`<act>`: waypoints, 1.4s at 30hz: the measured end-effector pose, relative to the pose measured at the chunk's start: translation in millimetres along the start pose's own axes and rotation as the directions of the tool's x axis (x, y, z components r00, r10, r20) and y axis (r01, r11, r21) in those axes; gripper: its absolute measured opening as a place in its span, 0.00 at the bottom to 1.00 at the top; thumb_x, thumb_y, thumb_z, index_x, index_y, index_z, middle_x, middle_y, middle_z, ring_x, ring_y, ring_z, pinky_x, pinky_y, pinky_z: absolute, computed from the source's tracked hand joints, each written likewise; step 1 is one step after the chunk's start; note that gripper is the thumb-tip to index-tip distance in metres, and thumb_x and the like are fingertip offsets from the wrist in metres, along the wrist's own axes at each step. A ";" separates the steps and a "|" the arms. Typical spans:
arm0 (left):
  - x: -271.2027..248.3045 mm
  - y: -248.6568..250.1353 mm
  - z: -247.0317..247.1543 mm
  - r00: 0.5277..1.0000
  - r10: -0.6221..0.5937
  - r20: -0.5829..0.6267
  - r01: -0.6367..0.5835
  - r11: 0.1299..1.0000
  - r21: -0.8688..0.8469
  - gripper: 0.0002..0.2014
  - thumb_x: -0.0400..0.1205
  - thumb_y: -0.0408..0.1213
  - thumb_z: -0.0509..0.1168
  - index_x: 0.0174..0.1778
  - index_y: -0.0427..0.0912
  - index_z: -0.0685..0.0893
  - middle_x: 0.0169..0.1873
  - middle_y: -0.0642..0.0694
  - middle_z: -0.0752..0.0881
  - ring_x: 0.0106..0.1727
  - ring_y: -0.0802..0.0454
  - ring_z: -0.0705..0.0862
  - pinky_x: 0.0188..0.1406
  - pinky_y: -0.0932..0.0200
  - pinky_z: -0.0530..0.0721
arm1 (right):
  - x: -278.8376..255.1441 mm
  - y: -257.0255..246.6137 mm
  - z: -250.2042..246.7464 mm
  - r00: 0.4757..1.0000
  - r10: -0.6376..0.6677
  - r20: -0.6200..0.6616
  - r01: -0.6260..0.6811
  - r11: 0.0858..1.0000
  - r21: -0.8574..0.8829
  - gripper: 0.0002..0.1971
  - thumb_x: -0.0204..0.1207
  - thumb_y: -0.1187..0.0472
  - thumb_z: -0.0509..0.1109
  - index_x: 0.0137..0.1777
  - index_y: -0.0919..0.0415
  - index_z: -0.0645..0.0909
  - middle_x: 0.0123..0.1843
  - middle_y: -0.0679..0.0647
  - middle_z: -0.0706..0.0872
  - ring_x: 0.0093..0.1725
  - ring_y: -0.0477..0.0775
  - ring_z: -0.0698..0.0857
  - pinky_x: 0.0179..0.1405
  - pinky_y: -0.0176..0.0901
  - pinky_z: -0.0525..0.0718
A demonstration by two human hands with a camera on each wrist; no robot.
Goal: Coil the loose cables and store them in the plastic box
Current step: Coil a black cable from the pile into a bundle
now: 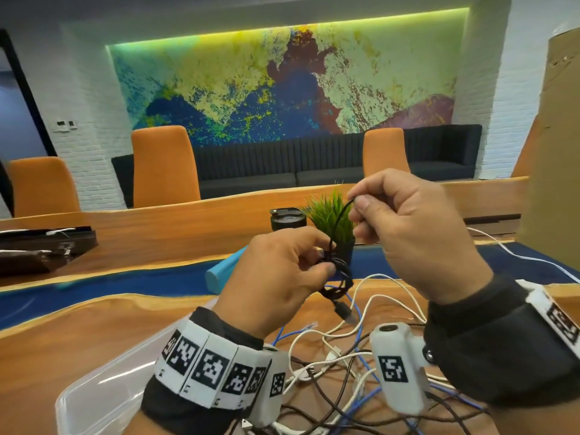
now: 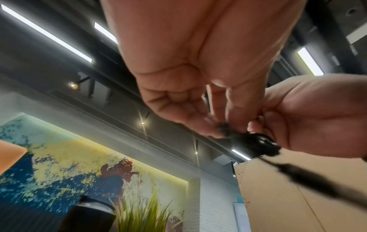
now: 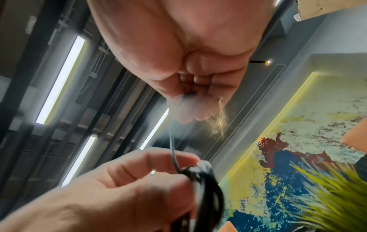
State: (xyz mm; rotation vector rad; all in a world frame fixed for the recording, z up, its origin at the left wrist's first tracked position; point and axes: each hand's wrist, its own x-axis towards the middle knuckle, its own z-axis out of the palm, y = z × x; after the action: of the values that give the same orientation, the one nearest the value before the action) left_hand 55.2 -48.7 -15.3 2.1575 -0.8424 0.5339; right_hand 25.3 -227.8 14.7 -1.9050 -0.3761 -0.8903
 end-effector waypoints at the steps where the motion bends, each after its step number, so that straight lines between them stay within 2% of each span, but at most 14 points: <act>1: -0.7 3.4 -0.3 1.000 0.019 0.022 -0.018 1.000 -0.018 0.11 0.78 0.39 0.75 0.54 0.54 0.89 0.37 0.55 0.88 0.40 0.57 0.86 0.43 0.54 0.85 | 0.5 2.3 -1.2 1.000 0.000 -0.018 0.000 1.000 -0.009 0.08 0.82 0.67 0.66 0.48 0.55 0.85 0.38 0.52 0.88 0.34 0.51 0.88 0.40 0.59 0.90; 5: 1.0 4.3 0.0 0.996 0.019 0.091 -0.019 1.000 0.003 0.06 0.81 0.40 0.72 0.52 0.51 0.88 0.39 0.54 0.87 0.41 0.56 0.85 0.43 0.52 0.86 | 2.7 10.0 -3.4 0.998 0.010 -0.069 -0.012 1.000 -0.025 0.08 0.82 0.65 0.66 0.48 0.53 0.85 0.40 0.50 0.88 0.38 0.49 0.89 0.42 0.57 0.90; 7: 2.4 2.8 -2.3 0.996 0.008 0.091 0.000 0.996 -0.088 0.04 0.81 0.38 0.72 0.50 0.48 0.88 0.39 0.53 0.90 0.41 0.57 0.88 0.44 0.54 0.87 | 3.6 17.9 -3.9 0.996 -0.037 -0.085 0.022 0.984 -0.176 0.07 0.82 0.62 0.67 0.48 0.50 0.85 0.42 0.46 0.88 0.43 0.47 0.87 0.45 0.54 0.88; 11: 5.8 -2.7 -9.2 0.998 -0.025 -0.065 0.006 0.961 -0.277 0.05 0.80 0.32 0.72 0.48 0.45 0.88 0.40 0.50 0.91 0.42 0.55 0.89 0.44 0.56 0.89 | 3.8 26.7 -4.3 0.983 0.088 0.162 0.014 0.840 -0.543 0.06 0.80 0.56 0.69 0.46 0.46 0.88 0.46 0.44 0.83 0.48 0.47 0.81 0.48 0.44 0.81; 13: 7.1 -5.4 -10.8 0.994 -0.025 -0.109 -0.009 0.953 -0.303 0.05 0.79 0.32 0.73 0.48 0.46 0.88 0.41 0.49 0.91 0.42 0.54 0.89 0.44 0.56 0.89 | 1.4 25.5 1.8 0.955 0.158 0.250 -0.025 0.885 -0.464 0.05 0.79 0.59 0.71 0.44 0.50 0.88 0.40 0.44 0.85 0.41 0.43 0.82 0.39 0.34 0.77; 15: 7.3 -5.9 -11.5 0.995 -0.012 -0.101 -0.020 0.952 -0.306 0.05 0.79 0.31 0.73 0.48 0.44 0.87 0.41 0.48 0.91 0.43 0.54 0.89 0.44 0.56 0.90 | -1.3 20.8 10.1 0.928 0.267 0.259 -0.236 0.961 -0.147 0.04 0.79 0.64 0.71 0.44 0.59 0.87 0.37 0.53 0.88 0.33 0.44 0.83 0.31 0.33 0.81; 17: 6.8 -4.9 -11.1 0.997 0.001 -0.072 -0.022 0.952 -0.305 0.05 0.78 0.31 0.74 0.48 0.42 0.88 0.42 0.48 0.91 0.43 0.54 0.89 0.44 0.56 0.89 | -2.9 15.6 14.7 0.864 0.410 0.293 -0.478 0.851 0.219 0.04 0.79 0.69 0.69 0.45 0.64 0.85 0.39 0.64 0.87 0.35 0.53 0.85 0.29 0.40 0.86; 20: 6.3 -6.0 -9.9 0.997 0.021 -0.070 -0.042 0.948 -0.316 0.05 0.78 0.30 0.75 0.47 0.43 0.88 0.41 0.50 0.91 0.43 0.55 0.89 0.45 0.53 0.90 | -2.3 12.7 14.2 0.797 0.485 0.361 -0.604 0.644 0.469 0.03 0.79 0.70 0.68 0.47 0.65 0.84 0.40 0.64 0.86 0.36 0.56 0.84 0.30 0.44 0.88; 24: 6.8 -8.2 -9.9 0.993 0.038 -0.114 -0.077 0.929 -0.361 0.05 0.77 0.30 0.74 0.47 0.41 0.88 0.42 0.48 0.91 0.44 0.53 0.90 0.46 0.52 0.90 | -1.0 12.6 10.4 0.743 0.523 0.418 -0.669 0.546 0.505 0.05 0.76 0.69 0.69 0.41 0.62 0.84 0.33 0.58 0.86 0.27 0.48 0.83 0.23 0.38 0.85; 26: 7.3 -10.3 -9.7 0.992 0.025 -0.126 -0.076 0.905 -0.419 0.05 0.77 0.30 0.75 0.45 0.43 0.89 0.42 0.46 0.92 0.44 0.50 0.90 0.47 0.47 0.91 | -0.8 13.4 9.8 0.715 0.524 0.463 -0.698 0.489 0.523 0.02 0.72 0.67 0.71 0.42 0.62 0.85 0.33 0.57 0.86 0.25 0.46 0.82 0.22 0.36 0.83; 29: 7.9 -14.8 -8.3 0.990 -0.021 -0.139 -0.061 0.826 -0.561 0.05 0.73 0.34 0.75 0.42 0.47 0.89 0.43 0.42 0.92 0.45 0.44 0.89 0.49 0.40 0.89 | -1.9 14.8 10.1 0.676 0.502 0.540 -0.736 0.416 0.534 0.10 0.64 0.64 0.73 0.46 0.63 0.85 0.36 0.58 0.85 0.25 0.45 0.82 0.22 0.34 0.81; 32: 8.0 -15.7 -7.2 0.991 -0.048 -0.125 -0.046 0.752 -0.658 0.07 0.72 0.32 0.72 0.40 0.49 0.89 0.41 0.45 0.92 0.44 0.47 0.89 0.48 0.47 0.89 | -3.3 14.0 12.2 0.662 0.484 0.571 -0.747 0.373 0.550 0.07 0.63 0.64 0.73 0.41 0.61 0.87 0.36 0.57 0.85 0.25 0.45 0.81 0.22 0.34 0.79; 38: 7.8 -13.3 -7.6 0.983 0.023 -0.180 -0.120 0.827 -0.549 0.04 0.73 0.33 0.72 0.40 0.47 0.86 0.41 0.47 0.91 0.44 0.47 0.89 0.45 0.50 0.90 | -7.3 15.3 22.4 0.656 0.459 0.599 -0.755 0.380 0.535 0.12 0.68 0.63 0.73 0.51 0.62 0.85 0.38 0.58 0.86 0.29 0.46 0.81 0.26 0.36 0.77; 42: 6.5 -13.0 -5.7 0.984 0.036 -0.174 -0.119 0.863 -0.491 0.05 0.73 0.35 0.73 0.42 0.44 0.85 0.42 0.41 0.90 0.45 0.40 0.89 0.46 0.46 0.90 | -6.0 14.7 26.0 0.712 0.503 0.489 -0.699 0.445 0.559 0.07 0.63 0.61 0.74 0.41 0.59 0.88 0.36 0.58 0.86 0.30 0.48 0.79 0.22 0.34 0.73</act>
State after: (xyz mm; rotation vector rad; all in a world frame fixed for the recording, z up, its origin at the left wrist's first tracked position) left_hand 68.3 -40.4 -14.2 1.5888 -0.8699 0.4594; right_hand 40.9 -211.8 -6.0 -1.2188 -0.1119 0.0509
